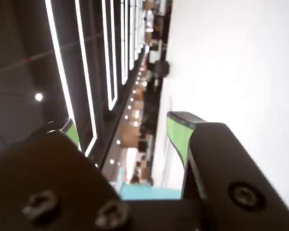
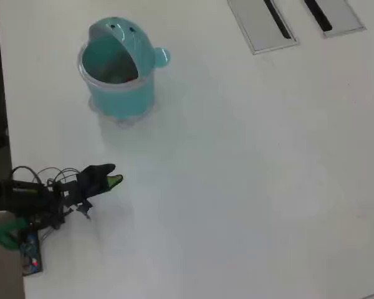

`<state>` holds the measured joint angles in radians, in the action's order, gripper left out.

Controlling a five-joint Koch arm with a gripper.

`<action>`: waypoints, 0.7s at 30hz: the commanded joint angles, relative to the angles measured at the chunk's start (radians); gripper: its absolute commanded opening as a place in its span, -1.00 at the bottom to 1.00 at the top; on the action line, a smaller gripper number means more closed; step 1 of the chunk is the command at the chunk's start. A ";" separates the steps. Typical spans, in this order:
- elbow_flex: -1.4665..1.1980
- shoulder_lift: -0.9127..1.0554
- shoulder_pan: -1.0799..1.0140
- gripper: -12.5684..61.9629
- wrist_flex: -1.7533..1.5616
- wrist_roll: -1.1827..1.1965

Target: Grasp RGB lego blocks and put them in the bin one by one.

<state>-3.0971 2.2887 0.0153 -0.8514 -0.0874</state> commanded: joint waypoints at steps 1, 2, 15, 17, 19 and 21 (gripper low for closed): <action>-0.074 0.067 -0.002 0.28 -0.098 -0.005; -0.074 0.067 -0.006 0.29 -0.091 -0.005; -0.074 0.064 -0.011 0.29 0.305 -0.003; -0.074 0.064 -0.006 0.29 0.388 -0.005; -0.074 0.064 -0.009 0.29 0.428 -0.005; -0.074 0.063 -0.015 0.29 0.439 -0.005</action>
<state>-3.0986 2.2887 -0.0031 -0.4080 -0.0874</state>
